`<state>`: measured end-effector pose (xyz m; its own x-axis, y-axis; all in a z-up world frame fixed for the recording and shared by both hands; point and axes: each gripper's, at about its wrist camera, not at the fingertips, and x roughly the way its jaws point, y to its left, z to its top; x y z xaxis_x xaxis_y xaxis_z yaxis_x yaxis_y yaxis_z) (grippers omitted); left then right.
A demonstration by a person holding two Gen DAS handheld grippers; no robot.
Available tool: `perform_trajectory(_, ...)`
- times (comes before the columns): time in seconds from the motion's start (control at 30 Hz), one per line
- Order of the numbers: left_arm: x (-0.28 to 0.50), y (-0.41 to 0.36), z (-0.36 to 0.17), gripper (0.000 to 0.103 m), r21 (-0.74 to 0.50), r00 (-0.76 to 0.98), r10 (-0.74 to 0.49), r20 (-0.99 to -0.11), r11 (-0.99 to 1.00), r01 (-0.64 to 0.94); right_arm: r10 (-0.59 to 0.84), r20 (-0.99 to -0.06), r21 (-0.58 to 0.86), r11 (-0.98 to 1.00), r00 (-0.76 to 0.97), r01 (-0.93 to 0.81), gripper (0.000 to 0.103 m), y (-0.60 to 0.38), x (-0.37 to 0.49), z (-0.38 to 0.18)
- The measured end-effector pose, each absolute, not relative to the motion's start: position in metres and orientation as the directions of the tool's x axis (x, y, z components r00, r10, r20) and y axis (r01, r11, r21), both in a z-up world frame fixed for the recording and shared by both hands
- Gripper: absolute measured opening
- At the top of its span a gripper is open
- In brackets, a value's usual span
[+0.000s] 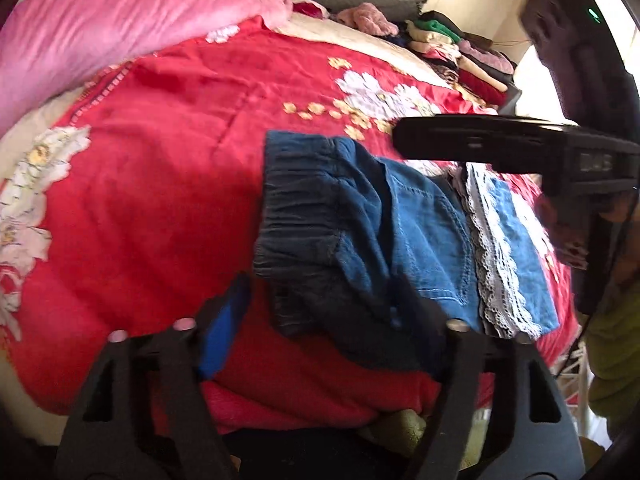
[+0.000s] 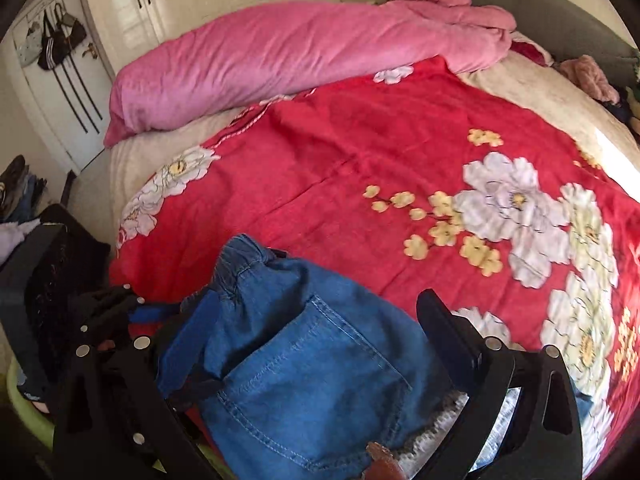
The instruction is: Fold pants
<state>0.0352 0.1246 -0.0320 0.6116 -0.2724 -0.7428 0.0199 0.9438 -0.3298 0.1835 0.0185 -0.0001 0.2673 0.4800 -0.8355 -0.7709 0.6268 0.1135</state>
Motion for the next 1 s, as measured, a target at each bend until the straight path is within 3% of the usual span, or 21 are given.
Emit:
perform_trajectory(0.27,0.036,0.124,-0.037,0.053,-0.357,0.589,-0.303,-0.750,0.934,0.026,0.466,-0.866,0.140,0.577,0.183,-0.805,0.098,0.053,0.192,-0.027)
perform_trajectory(0.37,0.038,0.125,-0.038,0.054,-0.364,0.585,-0.311,-0.749,0.931,0.029,0.465,-0.872,0.151,0.553,0.153,-0.819,0.092,0.062,0.192,-0.034)
perform_trajectory(0.5,0.039,0.126,-0.038,0.055,-0.370,0.581,-0.317,-0.749,0.929,0.030,0.464,-0.879,0.166,0.518,0.113,-0.839,0.081,0.074,0.191,-0.042)
perform_trajectory(0.6,0.039,0.127,-0.038,0.057,-0.371,0.579,-0.319,-0.751,0.928,0.030,0.474,-0.878,0.205,0.486,0.059,-0.849,0.056,0.080,0.191,-0.051)
perform_trajectory(0.73,0.041,0.126,-0.039,0.063,-0.370,0.576,-0.323,-0.751,0.928,0.038,0.517,-0.854,0.239,0.500,0.065,-0.833,0.038,0.074,0.189,-0.053)
perform_trajectory(0.87,0.039,0.126,-0.037,0.068,-0.375,0.583,-0.327,-0.743,0.926,0.041,0.593,-0.803,0.298,0.495,0.066,-0.816,0.029,0.048,0.189,-0.039)
perform_trajectory(0.93,0.036,0.127,-0.032,0.078,-0.384,0.601,-0.327,-0.729,0.922,0.036,0.632,-0.771,0.329,0.500,0.078,-0.801,0.029,0.030,0.190,-0.028)
perform_trajectory(1.0,0.035,0.126,-0.028,0.082,-0.430,0.616,-0.362,-0.700,0.902,0.042,0.667,-0.739,0.358,0.502,0.089,-0.788,0.028,0.013,0.190,-0.017)
